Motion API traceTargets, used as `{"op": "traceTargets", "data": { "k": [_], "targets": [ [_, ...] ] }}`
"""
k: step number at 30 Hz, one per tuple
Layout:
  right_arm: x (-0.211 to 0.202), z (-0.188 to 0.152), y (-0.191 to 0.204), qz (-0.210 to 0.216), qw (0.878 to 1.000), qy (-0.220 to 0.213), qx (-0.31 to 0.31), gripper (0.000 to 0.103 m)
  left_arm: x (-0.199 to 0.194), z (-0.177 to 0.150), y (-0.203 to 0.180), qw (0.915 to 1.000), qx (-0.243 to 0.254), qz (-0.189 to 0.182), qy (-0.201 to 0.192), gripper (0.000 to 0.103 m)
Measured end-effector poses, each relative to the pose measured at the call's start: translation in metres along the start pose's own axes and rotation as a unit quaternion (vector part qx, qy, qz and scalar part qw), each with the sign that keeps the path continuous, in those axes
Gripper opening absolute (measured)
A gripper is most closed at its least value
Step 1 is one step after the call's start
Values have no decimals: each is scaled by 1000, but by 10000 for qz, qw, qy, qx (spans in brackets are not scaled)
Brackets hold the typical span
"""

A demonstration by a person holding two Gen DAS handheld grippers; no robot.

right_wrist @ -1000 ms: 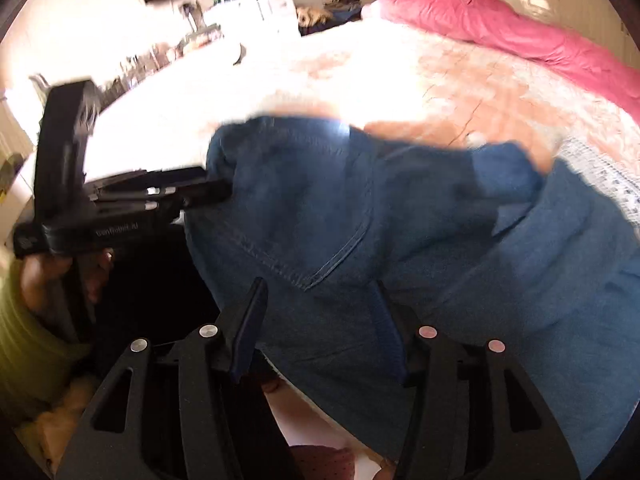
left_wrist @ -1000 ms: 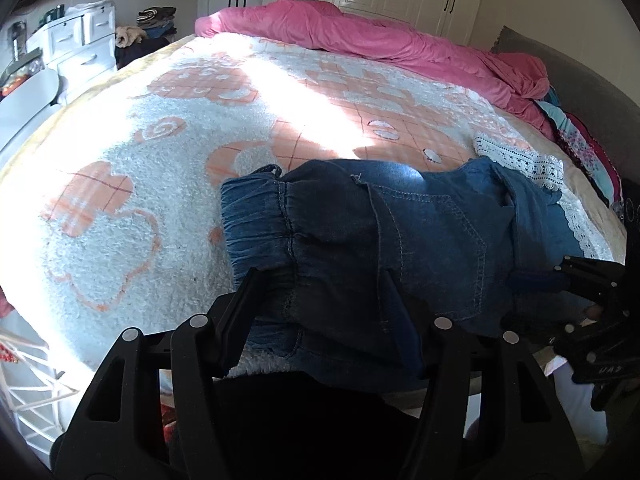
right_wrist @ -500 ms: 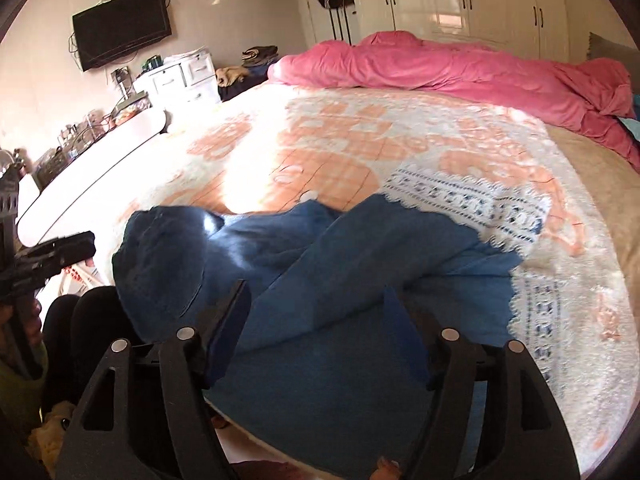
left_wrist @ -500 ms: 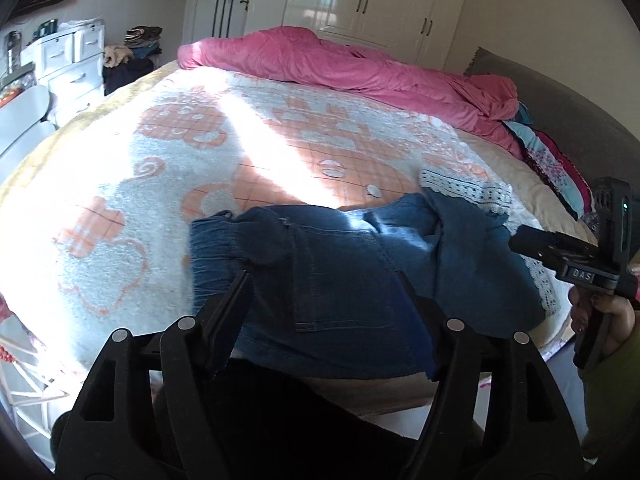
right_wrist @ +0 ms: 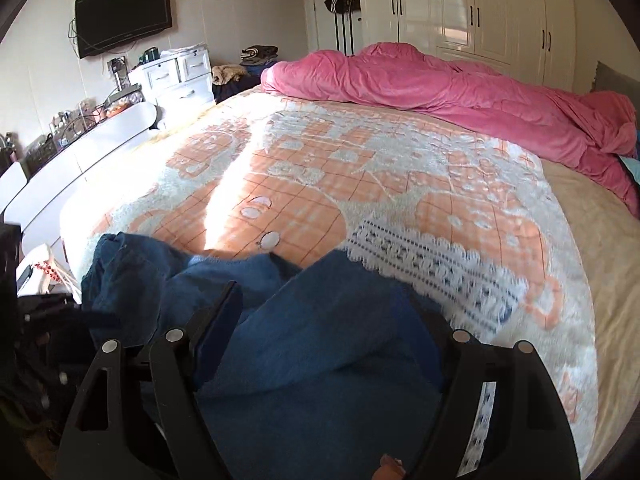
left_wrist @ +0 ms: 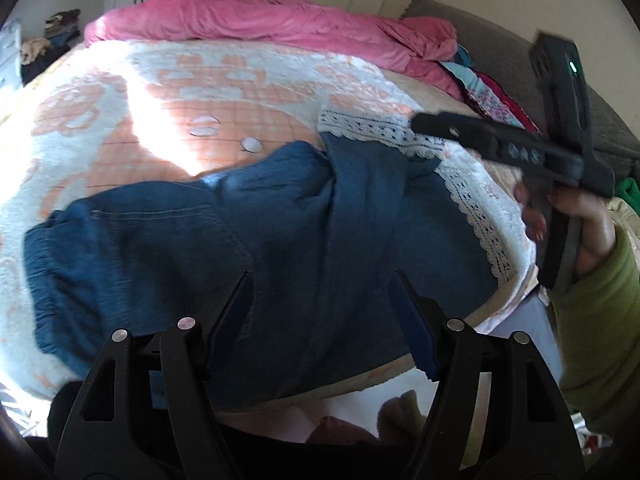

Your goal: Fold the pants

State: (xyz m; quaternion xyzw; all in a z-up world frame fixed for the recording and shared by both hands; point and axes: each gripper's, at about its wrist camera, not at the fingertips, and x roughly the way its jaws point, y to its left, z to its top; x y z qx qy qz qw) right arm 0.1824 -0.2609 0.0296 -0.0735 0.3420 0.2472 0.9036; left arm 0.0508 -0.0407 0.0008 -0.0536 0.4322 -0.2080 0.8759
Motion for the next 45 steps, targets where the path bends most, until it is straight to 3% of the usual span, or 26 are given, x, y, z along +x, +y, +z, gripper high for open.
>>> {"op": "traceTargets", "data": {
  "k": [5,9,15,19,20,22,23,24,26,31,38,40,45],
  "targets": [
    [39,32,-8,-30,9992,320,-256,76,26,10,-11,9994,195,-122,245,62],
    [82,53,-22,-269,9964,697,-407,76,49,16,-11,9983,120,-314,480,49],
    [146,69,-43,-453,9899,1272,-437,76,70,13,-9,9973,13,-353,639,44],
    [182,72,-54,-158,9864,1627,-175,76,73,13,-12,9976,140,-299,604,43],
    [189,71,-56,-188,9840,1764,-136,74,75,14,-12,9977,145,-292,601,43],
    [199,68,-57,-221,9790,2023,-137,38,78,17,-13,9977,167,-261,600,42],
    [198,67,-57,-102,9800,1983,-147,33,79,18,-12,9978,164,-246,596,41],
    [193,67,-57,52,9817,1899,-161,16,80,19,-11,9979,155,-239,586,38],
    [173,70,-63,283,9865,1612,44,11,81,23,-10,9979,111,-277,579,36],
    [104,71,-87,519,9938,824,545,10,78,28,-7,9982,156,-244,523,33],
    [16,50,-113,603,9915,85,1146,10,77,27,-16,9982,402,-64,429,33],
    [-3,38,-118,584,9903,-60,1263,10,76,25,-18,9980,510,-36,382,14],
    [-41,3,-126,545,9863,-211,1541,10,61,20,-30,9964,808,-75,244,0]
  ]
}}
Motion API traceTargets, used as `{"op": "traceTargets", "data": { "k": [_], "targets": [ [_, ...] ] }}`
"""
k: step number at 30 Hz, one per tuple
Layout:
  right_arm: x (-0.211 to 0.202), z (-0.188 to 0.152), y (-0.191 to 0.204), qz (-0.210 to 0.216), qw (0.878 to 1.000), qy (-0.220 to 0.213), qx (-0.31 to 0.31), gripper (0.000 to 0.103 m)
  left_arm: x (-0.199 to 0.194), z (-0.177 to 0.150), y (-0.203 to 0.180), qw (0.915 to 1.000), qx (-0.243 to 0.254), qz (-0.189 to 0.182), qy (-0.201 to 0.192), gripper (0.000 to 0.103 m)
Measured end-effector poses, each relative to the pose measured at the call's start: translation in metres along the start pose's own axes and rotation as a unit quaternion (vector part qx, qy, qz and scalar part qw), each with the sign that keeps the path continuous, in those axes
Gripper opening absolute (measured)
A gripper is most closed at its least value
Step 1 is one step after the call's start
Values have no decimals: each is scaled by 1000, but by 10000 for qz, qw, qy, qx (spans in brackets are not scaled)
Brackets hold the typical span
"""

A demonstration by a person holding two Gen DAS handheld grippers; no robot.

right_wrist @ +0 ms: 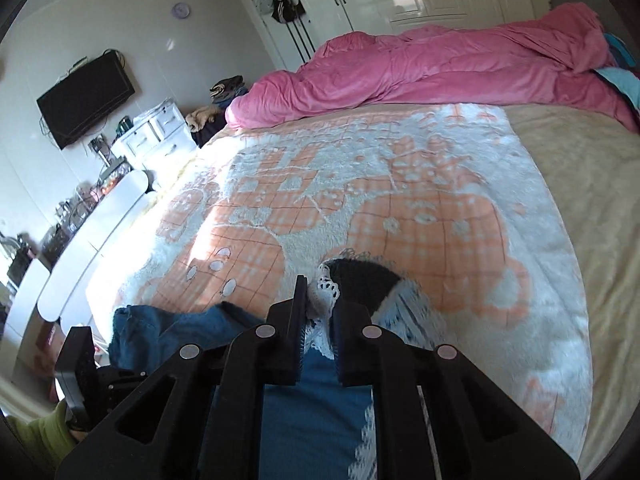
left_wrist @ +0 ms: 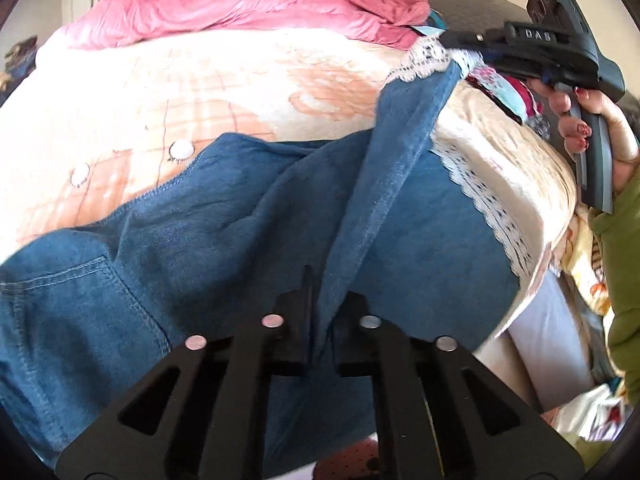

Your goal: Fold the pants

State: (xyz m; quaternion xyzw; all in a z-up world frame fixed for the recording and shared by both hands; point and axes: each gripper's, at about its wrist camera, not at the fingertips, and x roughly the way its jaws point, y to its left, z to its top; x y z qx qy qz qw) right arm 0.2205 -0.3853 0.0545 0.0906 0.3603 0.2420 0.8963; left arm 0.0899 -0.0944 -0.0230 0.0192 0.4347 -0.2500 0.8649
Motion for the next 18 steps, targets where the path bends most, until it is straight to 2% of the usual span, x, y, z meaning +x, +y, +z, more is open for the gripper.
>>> {"op": "traceTargets", "data": {
  "k": [6,9,14,18],
  "targets": [
    [-49,-58,-9,0,9992,-170,357,10,-19,-15,-5,9996,224,147,-59,0],
    [-63,-90,-15,17,9983,-115,576,10,-19,-22,-6,9996,221,148,-23,0],
    [-65,-136,-24,-159,9959,194,866,10,-19,-29,-8,9994,328,129,41,0],
    [-58,-153,-30,-260,9946,337,950,12,-13,-33,-15,9983,507,244,165,0]
  ]
}}
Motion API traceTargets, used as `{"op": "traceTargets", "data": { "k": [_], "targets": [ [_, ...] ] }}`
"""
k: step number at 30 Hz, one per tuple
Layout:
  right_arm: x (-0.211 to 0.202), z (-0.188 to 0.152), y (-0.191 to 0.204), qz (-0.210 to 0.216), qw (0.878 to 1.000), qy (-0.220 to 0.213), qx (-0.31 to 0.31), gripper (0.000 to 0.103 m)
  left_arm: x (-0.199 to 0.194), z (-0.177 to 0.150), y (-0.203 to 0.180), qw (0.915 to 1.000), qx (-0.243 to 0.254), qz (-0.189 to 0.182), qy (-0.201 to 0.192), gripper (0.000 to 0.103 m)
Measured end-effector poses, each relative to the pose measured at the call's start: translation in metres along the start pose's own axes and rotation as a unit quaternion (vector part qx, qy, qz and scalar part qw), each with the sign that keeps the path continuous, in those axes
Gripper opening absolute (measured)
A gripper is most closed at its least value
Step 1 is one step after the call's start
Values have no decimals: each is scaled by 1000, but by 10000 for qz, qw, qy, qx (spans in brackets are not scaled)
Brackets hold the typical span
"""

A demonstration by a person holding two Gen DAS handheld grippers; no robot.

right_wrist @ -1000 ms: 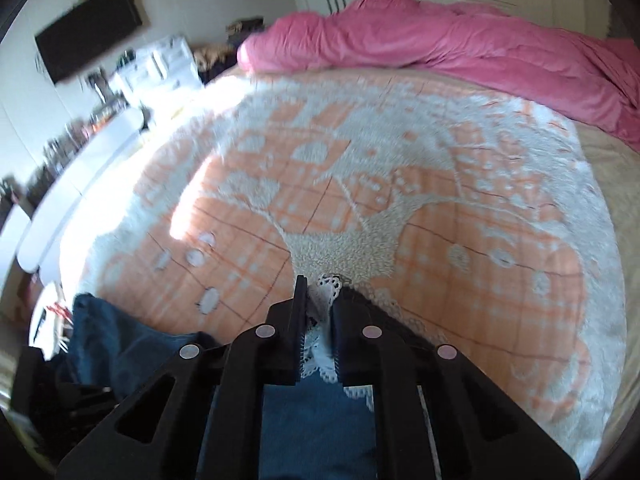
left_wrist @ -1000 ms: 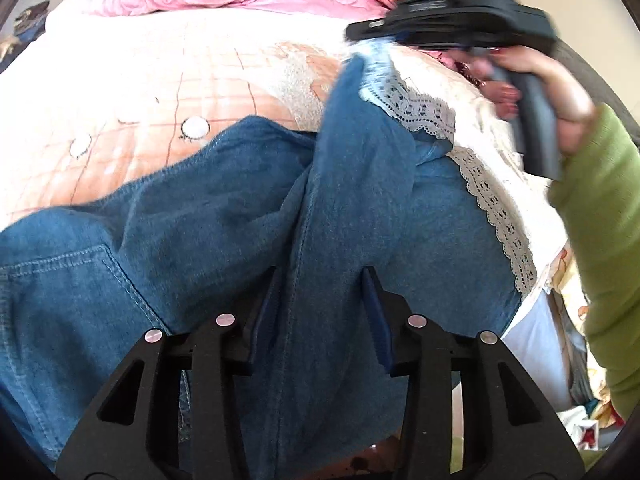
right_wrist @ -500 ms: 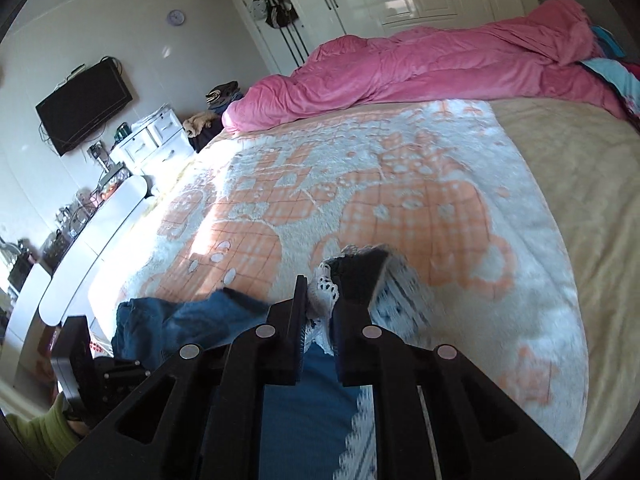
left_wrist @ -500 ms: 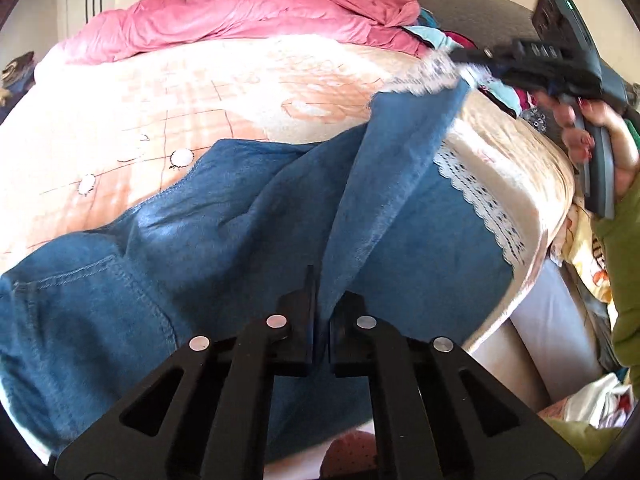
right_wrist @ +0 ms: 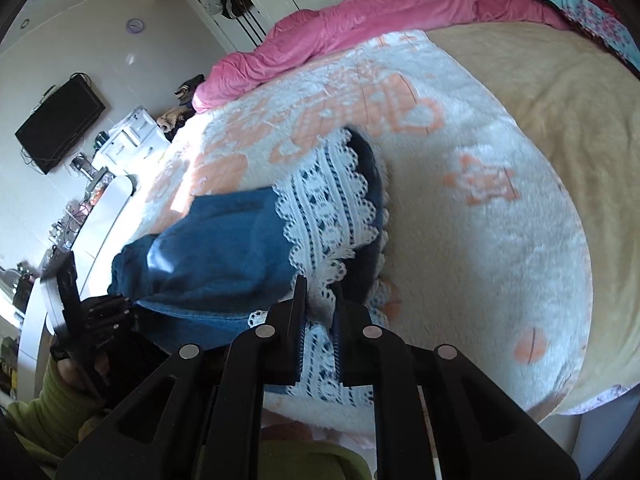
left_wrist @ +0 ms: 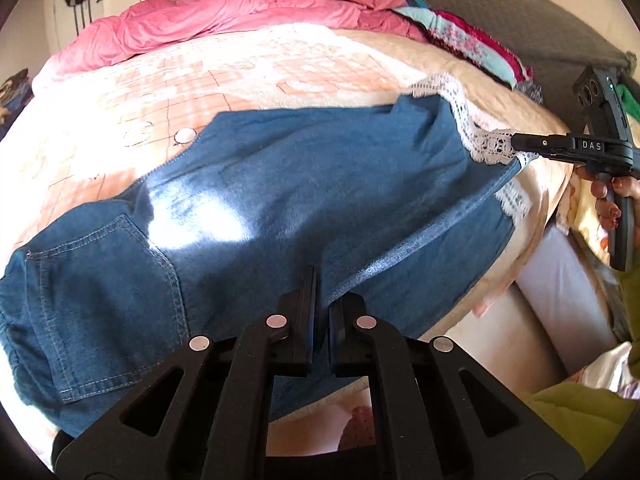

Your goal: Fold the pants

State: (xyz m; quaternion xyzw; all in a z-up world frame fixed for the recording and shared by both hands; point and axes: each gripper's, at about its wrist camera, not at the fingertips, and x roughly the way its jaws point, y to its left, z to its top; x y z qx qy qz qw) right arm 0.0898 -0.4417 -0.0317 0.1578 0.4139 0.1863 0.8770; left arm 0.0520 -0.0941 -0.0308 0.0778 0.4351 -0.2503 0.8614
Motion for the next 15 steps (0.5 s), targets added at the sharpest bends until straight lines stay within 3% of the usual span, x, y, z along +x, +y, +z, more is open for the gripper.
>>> {"op": "traceTargets", "data": {
  "k": [9,12,15],
  "targets": [
    [-1,-21,-13,216,9996,176,18,23,10,-7,-14,9988,337,301,198,0],
    [-1,-28,-17,157,9996,198,-114,12,14,-9,-19,9973,459,486,318,0],
    [-7,-31,-24,247,9995,166,-61,10,6,-12,-21,9969,556,472,294,0]
  ]
}}
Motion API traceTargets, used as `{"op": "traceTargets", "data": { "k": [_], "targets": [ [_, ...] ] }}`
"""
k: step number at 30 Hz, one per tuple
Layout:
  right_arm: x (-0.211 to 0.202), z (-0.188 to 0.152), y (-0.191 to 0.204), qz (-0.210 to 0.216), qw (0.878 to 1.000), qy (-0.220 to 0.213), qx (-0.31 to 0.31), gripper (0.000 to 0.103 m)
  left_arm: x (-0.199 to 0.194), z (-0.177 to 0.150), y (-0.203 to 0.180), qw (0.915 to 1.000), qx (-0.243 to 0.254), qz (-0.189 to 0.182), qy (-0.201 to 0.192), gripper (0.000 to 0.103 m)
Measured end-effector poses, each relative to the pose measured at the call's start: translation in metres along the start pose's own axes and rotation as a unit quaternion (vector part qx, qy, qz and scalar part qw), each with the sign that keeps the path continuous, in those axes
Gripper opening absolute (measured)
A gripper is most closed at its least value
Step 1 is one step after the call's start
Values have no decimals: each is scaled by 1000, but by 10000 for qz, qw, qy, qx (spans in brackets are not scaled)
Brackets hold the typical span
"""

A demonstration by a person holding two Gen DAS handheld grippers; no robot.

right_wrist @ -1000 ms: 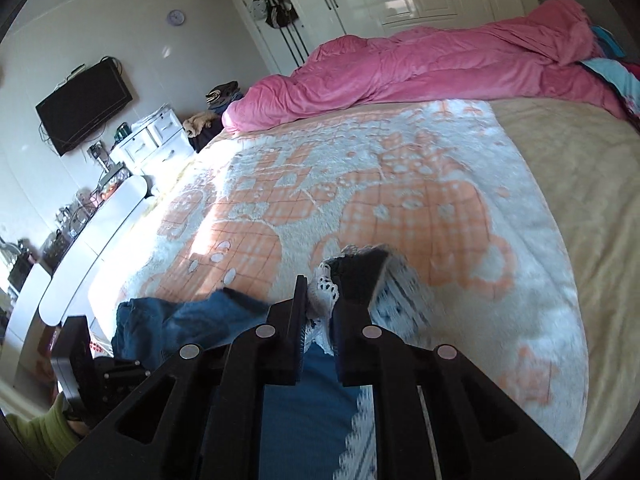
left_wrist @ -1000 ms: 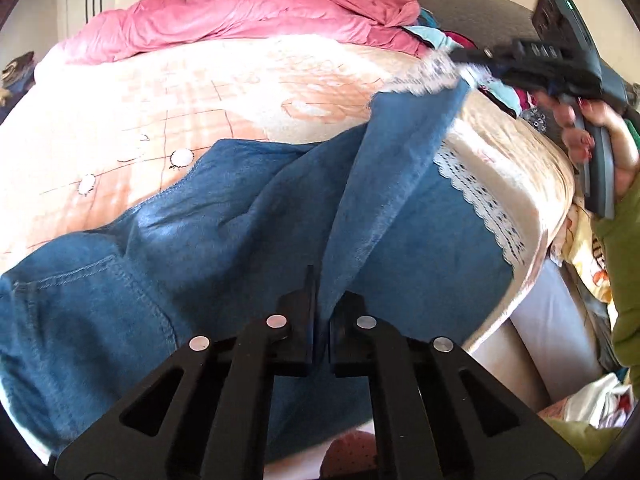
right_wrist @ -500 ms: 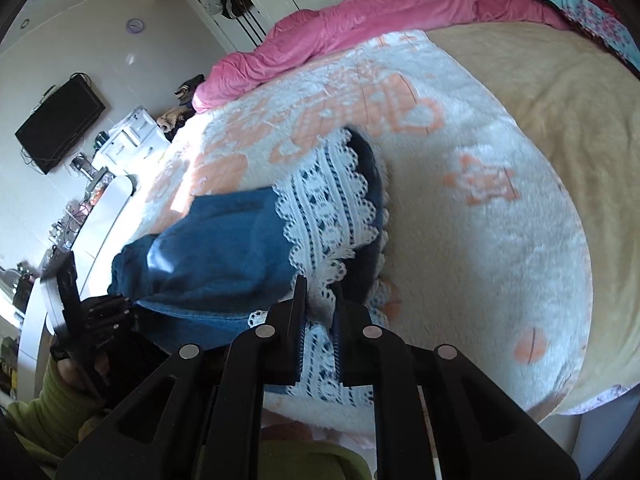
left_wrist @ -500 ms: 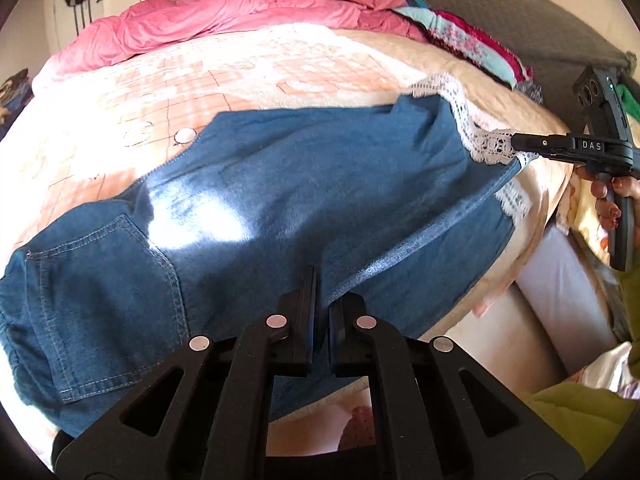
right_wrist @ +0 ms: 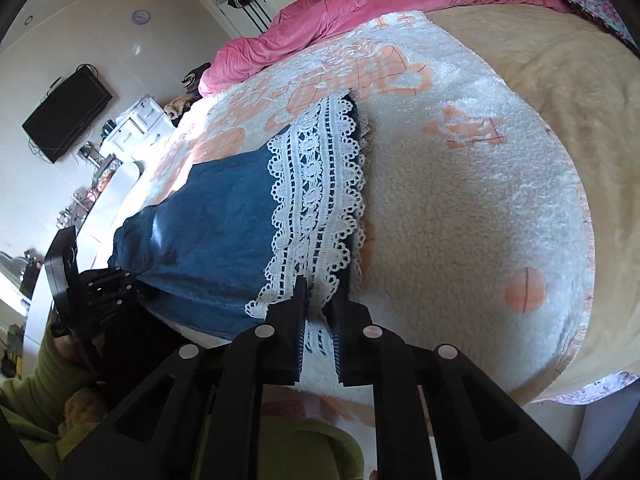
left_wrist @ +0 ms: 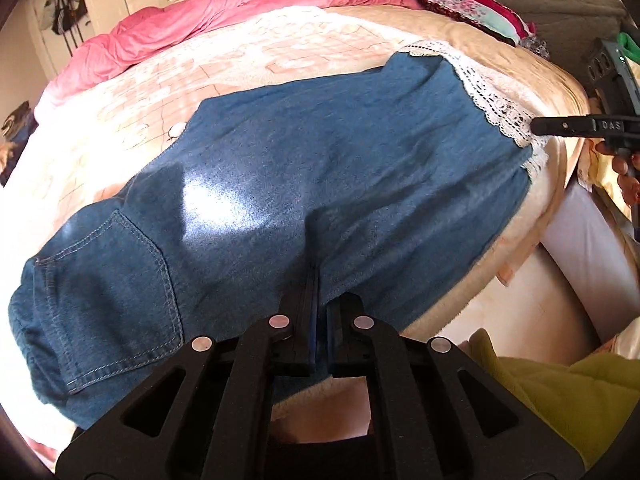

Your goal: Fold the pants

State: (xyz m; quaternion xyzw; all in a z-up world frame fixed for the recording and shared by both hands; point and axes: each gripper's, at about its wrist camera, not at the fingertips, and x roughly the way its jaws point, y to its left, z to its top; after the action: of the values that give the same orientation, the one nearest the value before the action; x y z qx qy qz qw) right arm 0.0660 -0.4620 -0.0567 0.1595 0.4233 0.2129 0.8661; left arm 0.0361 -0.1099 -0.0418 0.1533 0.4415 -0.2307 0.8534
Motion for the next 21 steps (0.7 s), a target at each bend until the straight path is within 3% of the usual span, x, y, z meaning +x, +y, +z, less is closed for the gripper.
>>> {"op": "traceTargets", "data": {
  "k": [10,15,17,19,21],
  "targets": [
    [0,-14,-7,21,10000,72,20,10,-3,-22,-5,9995,231,-6,214,0],
    [-26,-6,21,-298,9974,-287,-586,13,-2,-24,-3,9996,130,-71,244,2],
    [-31,-4,38,-357,9943,-422,-909,14,-7,-25,-3,9996,104,-157,226,6],
    [-25,-3,59,-191,9916,-393,-1217,26,-13,-27,-1,9996,40,-207,192,18],
    [-9,-4,80,24,9885,-227,-1495,27,-22,-30,6,9996,-96,-223,127,21]
  ]
}}
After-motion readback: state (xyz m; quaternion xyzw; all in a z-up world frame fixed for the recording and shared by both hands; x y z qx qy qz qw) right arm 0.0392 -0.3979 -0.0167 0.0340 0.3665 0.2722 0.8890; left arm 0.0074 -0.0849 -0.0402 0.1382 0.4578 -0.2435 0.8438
